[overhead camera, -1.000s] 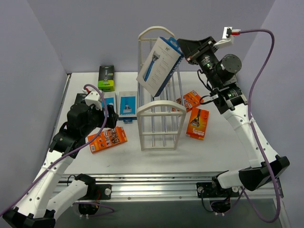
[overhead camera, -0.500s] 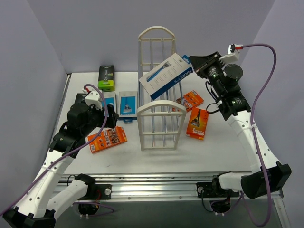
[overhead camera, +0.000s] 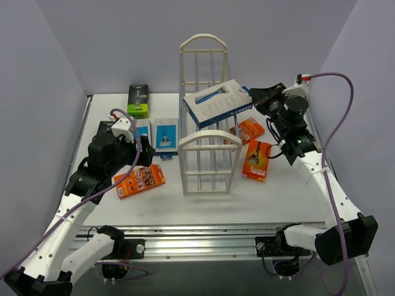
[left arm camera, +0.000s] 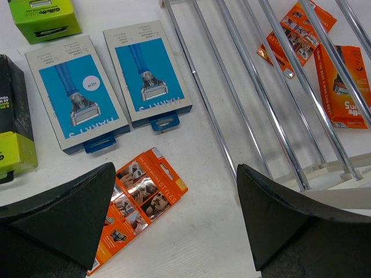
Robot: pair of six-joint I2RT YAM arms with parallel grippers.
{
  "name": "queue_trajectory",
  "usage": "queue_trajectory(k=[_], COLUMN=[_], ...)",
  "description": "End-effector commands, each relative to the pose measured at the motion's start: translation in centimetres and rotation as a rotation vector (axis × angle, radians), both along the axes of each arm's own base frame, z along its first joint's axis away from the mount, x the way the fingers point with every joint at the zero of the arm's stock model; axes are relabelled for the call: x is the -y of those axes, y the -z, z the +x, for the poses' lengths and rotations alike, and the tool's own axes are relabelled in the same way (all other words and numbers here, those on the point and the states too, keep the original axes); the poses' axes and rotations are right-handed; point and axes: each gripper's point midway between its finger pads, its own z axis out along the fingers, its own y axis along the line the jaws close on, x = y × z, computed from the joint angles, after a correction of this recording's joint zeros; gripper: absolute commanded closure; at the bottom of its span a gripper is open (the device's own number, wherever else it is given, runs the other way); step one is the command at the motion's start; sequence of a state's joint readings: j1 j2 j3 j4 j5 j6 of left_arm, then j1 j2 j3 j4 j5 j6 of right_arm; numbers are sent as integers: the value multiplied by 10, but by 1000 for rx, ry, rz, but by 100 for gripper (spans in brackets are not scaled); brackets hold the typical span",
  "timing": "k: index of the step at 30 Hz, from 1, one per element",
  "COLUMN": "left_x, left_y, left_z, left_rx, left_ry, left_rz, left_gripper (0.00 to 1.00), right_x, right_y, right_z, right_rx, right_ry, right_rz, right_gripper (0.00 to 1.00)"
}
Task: Place and organize the shaving razors onto the shelf
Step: Place the shaving razor onto shelf
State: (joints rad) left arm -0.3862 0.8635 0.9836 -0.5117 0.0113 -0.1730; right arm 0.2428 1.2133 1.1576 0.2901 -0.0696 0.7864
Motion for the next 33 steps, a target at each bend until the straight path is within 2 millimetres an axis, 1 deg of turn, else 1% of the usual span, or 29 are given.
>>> queue_trajectory(k=[1, 2, 10, 16, 18, 28, 29, 33], left_x=[5, 5, 6, 7, 7, 10, 10, 11], left_y=[-20, -20, -18, -16, -17, -13, -13, -11], left_z=[6, 6, 8, 8, 8, 9, 10, 11], left_rx=[61, 61, 53, 49, 51, 37, 37, 27], left_ry=[12, 13, 11, 16, 15, 27, 27, 29], left_rz=[-38, -39, -37, -35, -38, -41, -41, -40], left_gripper=[6, 6, 6, 6, 6, 6, 6, 6], right_x=[13, 18, 19, 14, 9, -12, -16, -18], right_y=[-27, -24, -28, -31, -30, -38, -36, -37], right_z=[-4, -2, 2, 7, 9, 22, 24, 29], right_rx=[94, 98, 115, 118, 114, 123, 117, 119], right_ry=[66, 95, 108, 117, 115, 150, 152, 176], right_rz=[37, 50, 109, 152, 156, 178, 184, 197], right_gripper=[100, 100, 100, 100, 100, 100, 100, 100])
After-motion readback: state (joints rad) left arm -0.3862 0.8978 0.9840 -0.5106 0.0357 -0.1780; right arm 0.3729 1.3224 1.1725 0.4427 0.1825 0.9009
